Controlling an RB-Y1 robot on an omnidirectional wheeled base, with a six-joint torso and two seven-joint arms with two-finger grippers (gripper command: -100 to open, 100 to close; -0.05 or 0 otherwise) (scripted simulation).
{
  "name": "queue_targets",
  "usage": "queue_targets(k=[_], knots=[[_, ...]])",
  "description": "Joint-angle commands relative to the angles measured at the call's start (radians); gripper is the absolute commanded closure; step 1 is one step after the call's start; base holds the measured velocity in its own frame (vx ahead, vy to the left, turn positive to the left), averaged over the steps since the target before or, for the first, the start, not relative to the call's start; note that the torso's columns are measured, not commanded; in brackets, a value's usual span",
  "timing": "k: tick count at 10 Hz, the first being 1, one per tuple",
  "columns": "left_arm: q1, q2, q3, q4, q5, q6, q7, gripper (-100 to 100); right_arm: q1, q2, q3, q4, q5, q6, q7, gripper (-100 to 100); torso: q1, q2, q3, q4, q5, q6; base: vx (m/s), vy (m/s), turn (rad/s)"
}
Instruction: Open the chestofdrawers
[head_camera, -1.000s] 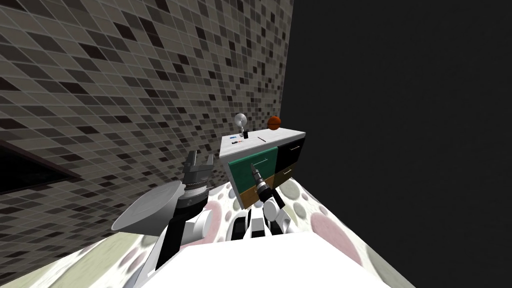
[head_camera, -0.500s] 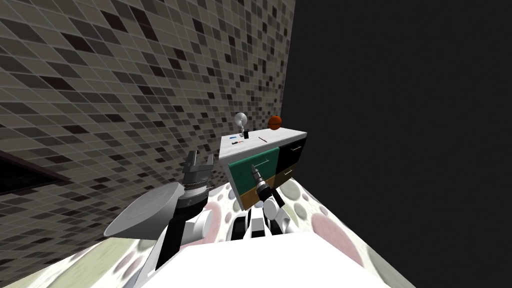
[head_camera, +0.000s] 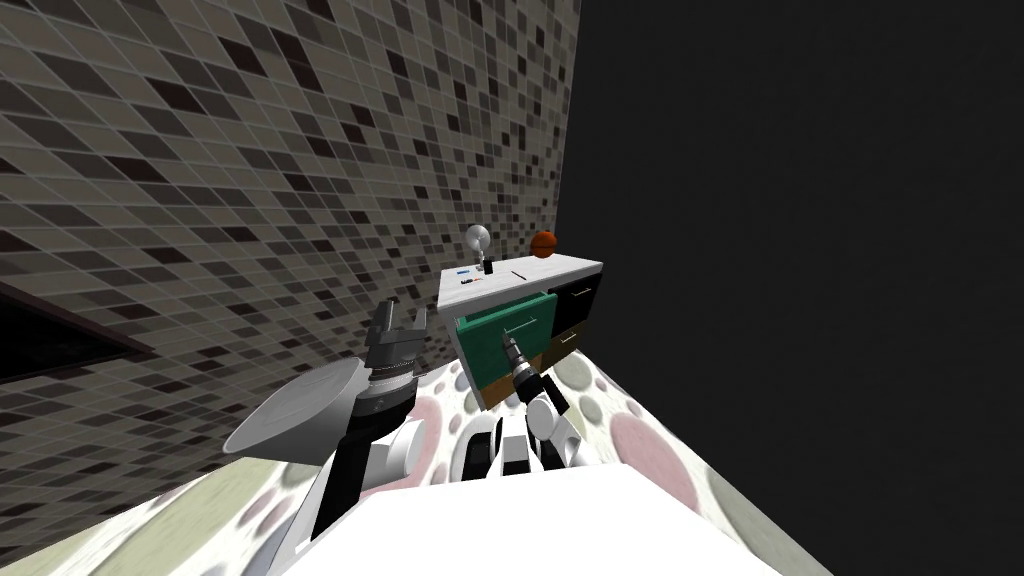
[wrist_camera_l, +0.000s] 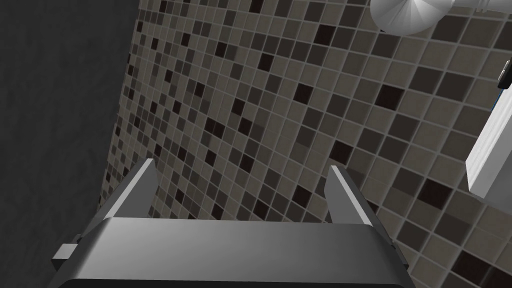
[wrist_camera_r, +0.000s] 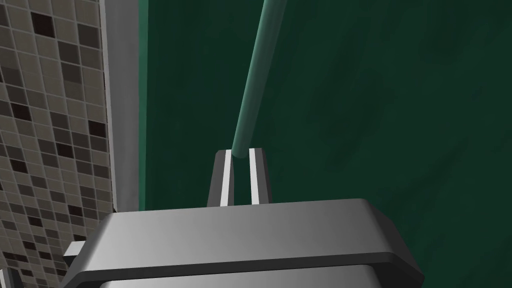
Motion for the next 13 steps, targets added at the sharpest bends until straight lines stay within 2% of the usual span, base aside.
queue_targets(k=[1, 5, 6, 7, 9, 10, 13], knots=[[0.0, 0.0, 0.0, 0.0, 0.0, 0.0, 0.0, 0, 0.005, 0.002, -0.007, -0.008, -0.008, 0.023, 0.011, 100, 0.0, -0.001, -0.001, 0.002, 0.0, 0.002, -0.079, -0.02, -0.017], [0.0, 0.0, 0.0, 0.0, 0.0, 0.0, 0.0, 0, 0.01, -0.011, -0.002, -0.036, -0.007, 0.025, 0.009, 100, 0.001, 0.0, 0.0, -0.001, 0.0, 0.0, -0.159, -0.07, -0.032], [0.0, 0.0, 0.0, 0.0, 0.0, 0.0, 0.0, 0, 0.011, -0.013, 0.002, -0.024, -0.009, 0.032, 0.006, 100, 0.0, 0.0, 0.0, 0.001, 0.0, 0.0, -0.092, -0.037, -0.002], [0.0, 0.0, 0.0, 0.0, 0.0, 0.0, 0.0, 0, 0.02, 0.001, -0.047, -0.04, -0.039, 0.084, 0.029, -100, 0.004, -0.006, -0.003, 0.0, 0.001, -0.001, 0.01, 0.054, -0.371], [0.0, 0.0, 0.0, 0.0, 0.0, 0.0, 0.0, 0, 0.02, 0.001, -0.048, -0.04, -0.039, 0.136, 0.029, -100, 0.011, -0.012, -0.007, -0.006, 0.003, -0.004, 0.029, 0.074, -0.076], [0.0, 0.0, 0.0, 0.0, 0.0, 0.0, 0.0, 0, 0.025, 0.017, -0.098, -0.059, -0.069, 0.165, 0.051, -100, 0.007, -0.009, -0.005, -0.006, 0.002, -0.004, 0.044, 0.08, -0.249], [0.0, 0.0, 0.0, 0.0, 0.0, 0.0, 0.0, 0, 0.025, 0.017, -0.098, -0.059, -0.069, 0.244, 0.051, -100, 0.004, -0.004, -0.002, -0.004, 0.001, -0.004, 0.012, 0.048, -0.07]])
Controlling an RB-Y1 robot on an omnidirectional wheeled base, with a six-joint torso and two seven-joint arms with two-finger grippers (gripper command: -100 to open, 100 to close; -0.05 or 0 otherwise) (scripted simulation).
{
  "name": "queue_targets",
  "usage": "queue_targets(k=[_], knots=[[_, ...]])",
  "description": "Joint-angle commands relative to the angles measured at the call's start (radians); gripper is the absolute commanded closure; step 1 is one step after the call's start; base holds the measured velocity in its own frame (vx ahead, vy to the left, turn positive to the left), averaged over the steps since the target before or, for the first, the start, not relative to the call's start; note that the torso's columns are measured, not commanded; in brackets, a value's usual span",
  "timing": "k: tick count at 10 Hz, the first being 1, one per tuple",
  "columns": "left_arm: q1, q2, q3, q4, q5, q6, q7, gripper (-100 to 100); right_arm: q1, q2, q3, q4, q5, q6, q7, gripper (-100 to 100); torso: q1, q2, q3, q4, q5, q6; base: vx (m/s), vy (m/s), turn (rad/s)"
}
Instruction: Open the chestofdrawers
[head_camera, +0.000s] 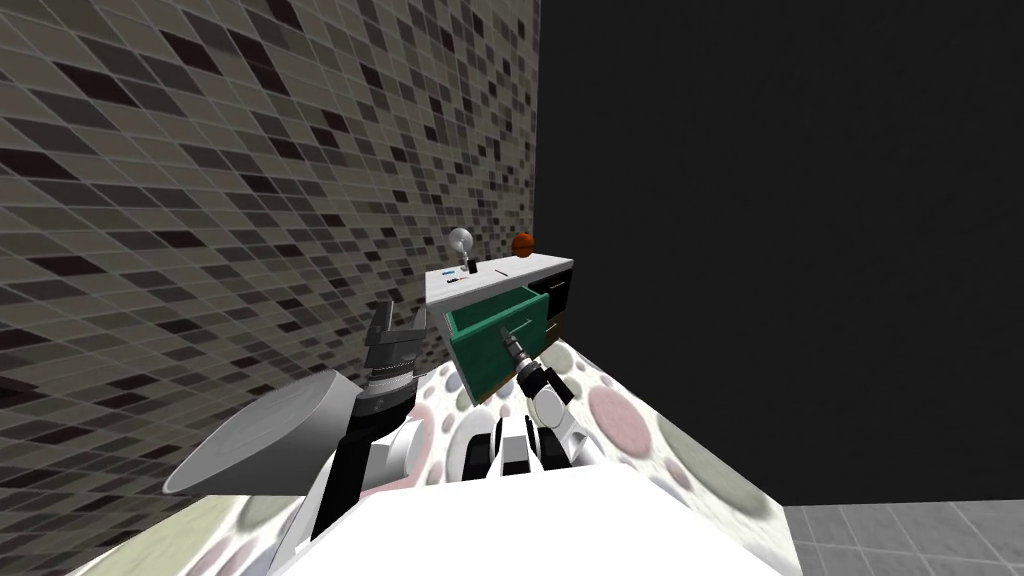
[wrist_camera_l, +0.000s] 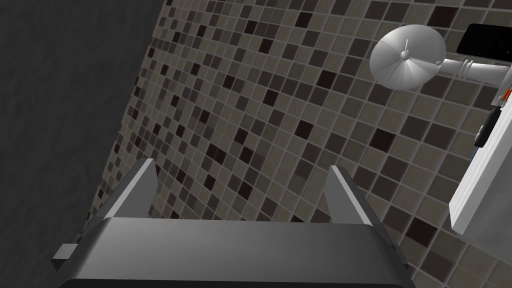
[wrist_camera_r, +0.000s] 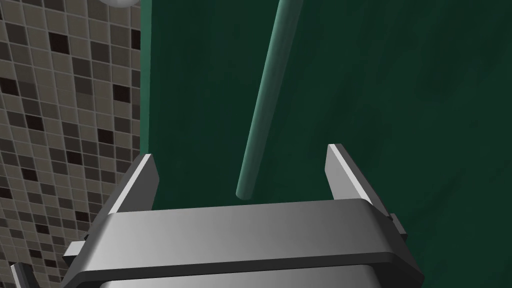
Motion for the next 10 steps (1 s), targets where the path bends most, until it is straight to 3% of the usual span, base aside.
queue_targets(k=[1, 4, 5, 8, 9, 10], knots=[[0.0, 0.0, 0.0, 0.0, 0.0, 0.0, 0.0, 0, 0.007, 0.018, -0.054, -0.02, -0.031, 0.082, 0.024, -100, -0.002, 0.0, 0.0, 0.0, -0.001, 0.0, 0.018, 0.057, -0.329], [0.0, 0.0, 0.0, 0.0, 0.0, 0.0, 0.0, 0, 0.007, 0.018, -0.054, -0.02, -0.031, 0.15, 0.024, -100, 0.002, -0.002, -0.001, -0.001, 0.001, 0.0, 0.011, 0.043, -0.049], [0.0, 0.0, 0.0, 0.0, 0.0, 0.0, 0.0, 0, 0.012, 0.034, -0.105, -0.039, -0.061, 0.186, 0.047, -100, 0.0, -0.001, -0.001, 0.0, 0.0, 0.0, 0.018, 0.065, -0.345], [0.0, 0.0, 0.0, 0.0, 0.0, 0.0, 0.0, 0, 0.012, 0.034, -0.105, -0.039, -0.061, 0.255, 0.047, -100, 0.002, -0.001, -0.001, 0.0, 0.001, 0.0, 0.008, 0.049, -0.048], [0.0, 0.0, 0.0, 0.0, 0.0, 0.0, 0.0, 0, 0.017, 0.05, -0.152, -0.058, -0.091, 0.289, 0.069, -100, -0.001, -0.001, -0.001, 0.0, 0.0, 0.0, 0.011, 0.066, -0.323], [0.0, 0.0, 0.0, 0.0, 0.0, 0.0, 0.0, 0, 0.017, 0.05, -0.155, -0.058, -0.091, 0.315, 0.069, -100, 0.003, -0.002, -0.001, 0.0, 0.001, 0.002, 0.015, 0.083, -0.193]])
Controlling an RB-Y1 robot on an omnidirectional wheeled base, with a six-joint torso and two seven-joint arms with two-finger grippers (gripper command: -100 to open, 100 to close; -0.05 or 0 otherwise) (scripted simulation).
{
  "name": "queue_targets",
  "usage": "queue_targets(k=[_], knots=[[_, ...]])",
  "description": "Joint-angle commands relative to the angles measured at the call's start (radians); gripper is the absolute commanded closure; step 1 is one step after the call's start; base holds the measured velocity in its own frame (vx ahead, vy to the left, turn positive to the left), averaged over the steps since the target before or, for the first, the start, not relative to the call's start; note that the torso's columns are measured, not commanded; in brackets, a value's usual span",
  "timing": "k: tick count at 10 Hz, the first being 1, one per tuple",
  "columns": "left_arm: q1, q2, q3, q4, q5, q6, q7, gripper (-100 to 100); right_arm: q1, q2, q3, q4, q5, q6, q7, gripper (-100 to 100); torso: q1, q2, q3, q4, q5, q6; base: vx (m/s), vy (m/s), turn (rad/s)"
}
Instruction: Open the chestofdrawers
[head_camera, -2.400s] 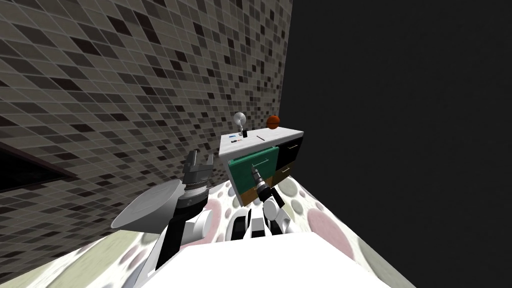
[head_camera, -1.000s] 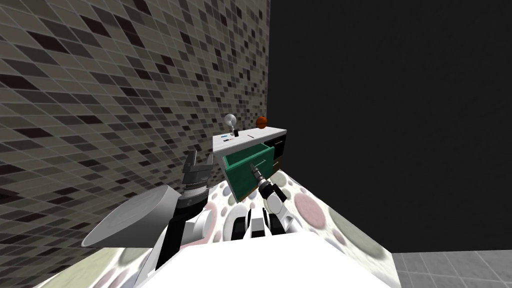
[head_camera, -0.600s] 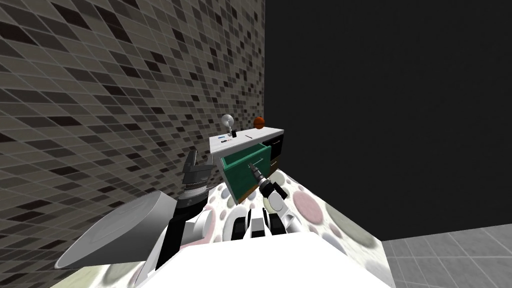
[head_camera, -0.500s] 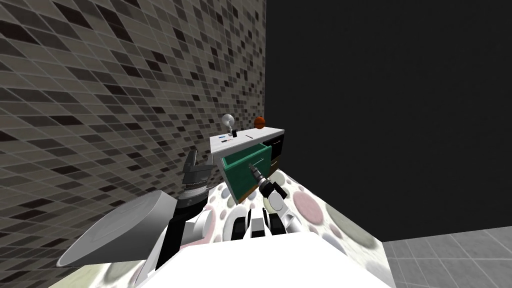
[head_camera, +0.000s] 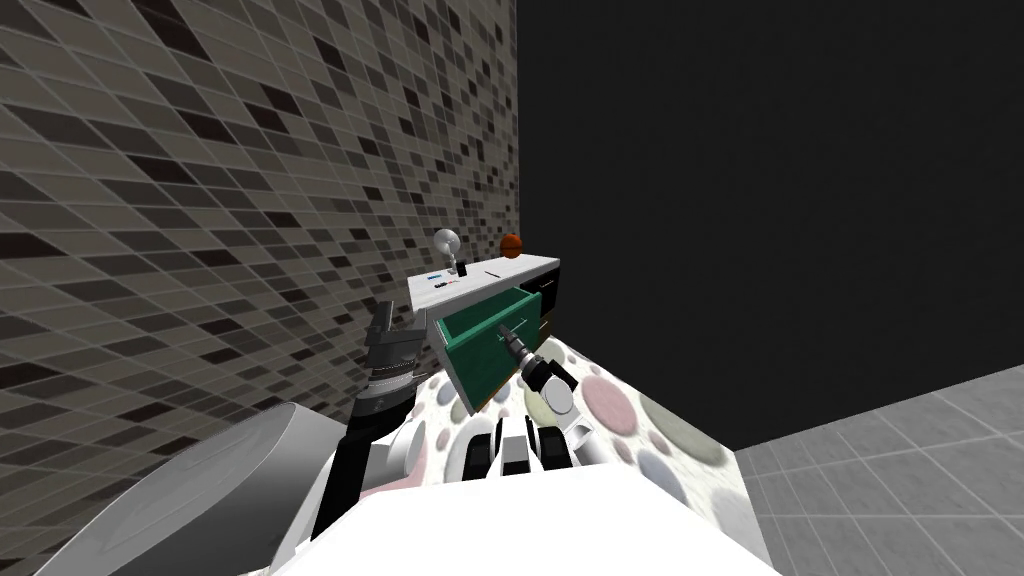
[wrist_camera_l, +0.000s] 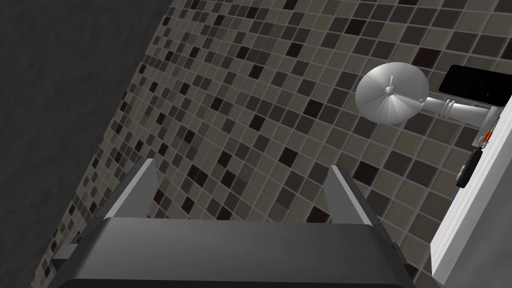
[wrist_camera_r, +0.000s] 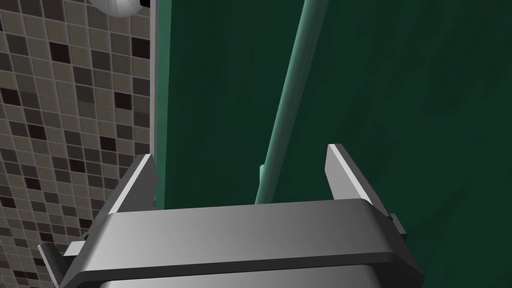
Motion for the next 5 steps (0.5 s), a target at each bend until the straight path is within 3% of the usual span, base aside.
queue_targets(k=[1, 2, 3, 4, 5], knots=[[0.0, 0.0, 0.0, 0.0, 0.0, 0.0, 0.0, 0, 0.001, 0.013, -0.027, -0.006, -0.008, 0.079, 0.011, -100, 0.001, 0.0, 0.0, 0.0, 0.001, -0.002, 0.008, 0.04, 0.004], [0.0, 0.0, 0.0, 0.0, 0.0, 0.0, 0.0, 0, 0.001, 0.013, -0.027, -0.006, -0.008, 0.094, 0.011, -100, -0.001, 0.0, 0.0, 0.0, 0.0, -0.002, 0.0, 0.008, 0.021], [0.0, 0.0, 0.0, 0.0, 0.0, 0.0, 0.0, 0, 0.007, 0.029, -0.077, -0.025, -0.038, 0.131, 0.034, -100, -0.003, 0.001, 0.0, 0.0, -0.001, -0.001, -0.003, 0.074, -0.315], [0.0, 0.0, 0.0, 0.0, 0.0, 0.0, 0.0, 0, 0.007, 0.029, -0.077, -0.025, -0.038, 0.159, 0.034, -100, 0.001, 0.001, 0.0, 0.0, 0.0, 0.0, 0.007, 0.097, -0.223], [0.0, 0.0, 0.0, 0.0, 0.0, 0.0, 0.0, 0, 0.007, 0.029, -0.077, -0.025, -0.038, 0.187, 0.034, -100, 0.002, 0.0, 0.0, 0.0, 0.001, -0.002, 0.01, 0.041, 0.016]])
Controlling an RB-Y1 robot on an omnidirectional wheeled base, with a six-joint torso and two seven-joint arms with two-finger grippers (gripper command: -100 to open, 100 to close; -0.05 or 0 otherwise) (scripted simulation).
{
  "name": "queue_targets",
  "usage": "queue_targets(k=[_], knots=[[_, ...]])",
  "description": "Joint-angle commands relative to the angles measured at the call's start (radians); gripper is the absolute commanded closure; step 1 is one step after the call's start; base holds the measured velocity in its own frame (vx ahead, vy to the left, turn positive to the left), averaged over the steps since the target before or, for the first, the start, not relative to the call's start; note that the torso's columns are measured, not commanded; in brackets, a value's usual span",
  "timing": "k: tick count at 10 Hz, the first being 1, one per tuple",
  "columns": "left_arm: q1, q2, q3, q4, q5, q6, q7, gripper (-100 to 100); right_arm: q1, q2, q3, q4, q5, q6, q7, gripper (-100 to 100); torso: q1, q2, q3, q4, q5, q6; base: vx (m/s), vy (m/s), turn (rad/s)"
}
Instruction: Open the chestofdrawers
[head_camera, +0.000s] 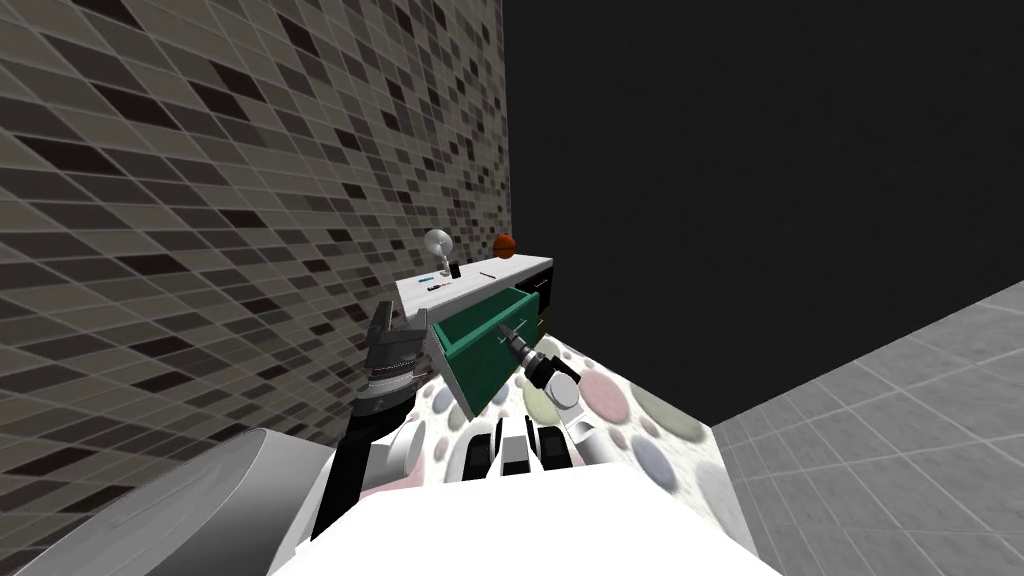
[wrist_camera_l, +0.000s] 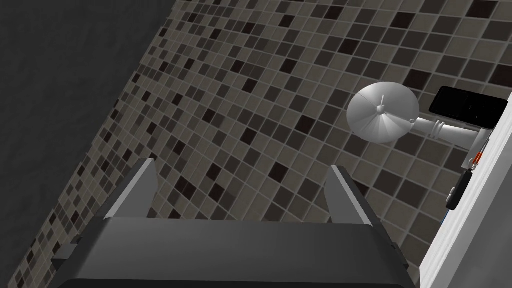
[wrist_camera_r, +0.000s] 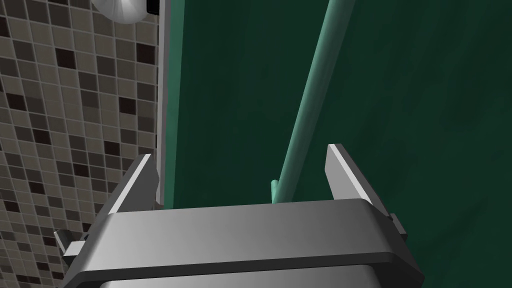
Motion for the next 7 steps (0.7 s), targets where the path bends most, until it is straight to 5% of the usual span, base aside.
queue_targets(k=[1, 2, 5, 6, 7], knots=[[0.0, 0.0, 0.0, 0.0, 0.0, 0.0, 0.0, 0, 0.002, 0.004, -0.006, -0.004, -0.001, 0.062, 0.003, -100, -0.003, 0.0, 0.0, 0.0, -0.001, 0.0, 0.004, 0.0, 0.032], [0.0, 0.0, 0.0, 0.0, 0.0, 0.0, 0.0, 0, 0.007, 0.02, -0.056, -0.023, -0.03, 0.101, 0.025, -100, -0.005, 0.0, 0.0, 0.0, -0.002, 0.0, 0.012, 0.046, -0.321], [0.0, 0.0, 0.0, 0.0, 0.0, 0.0, 0.0, 0, 0.007, 0.02, -0.056, -0.023, -0.03, 0.168, 0.025, -100, -0.002, 0.001, 0.0, 0.0, 0.0, 0.0, 0.001, 0.049, -0.055], [0.0, 0.0, 0.0, 0.0, 0.0, 0.0, 0.0, 0, 0.013, 0.036, -0.105, -0.042, -0.06, 0.206, 0.048, -100, -0.004, 0.001, 0.0, 0.0, -0.001, 0.0, -0.003, 0.075, -0.267], [0.0, 0.0, 0.0, 0.0, 0.0, 0.0, 0.0, 0, 0.013, 0.036, -0.107, -0.042, -0.06, 0.232, 0.048, -100, -0.001, 0.001, 0.0, 0.0, -0.001, 0.001, -0.004, 0.098, -0.239]])
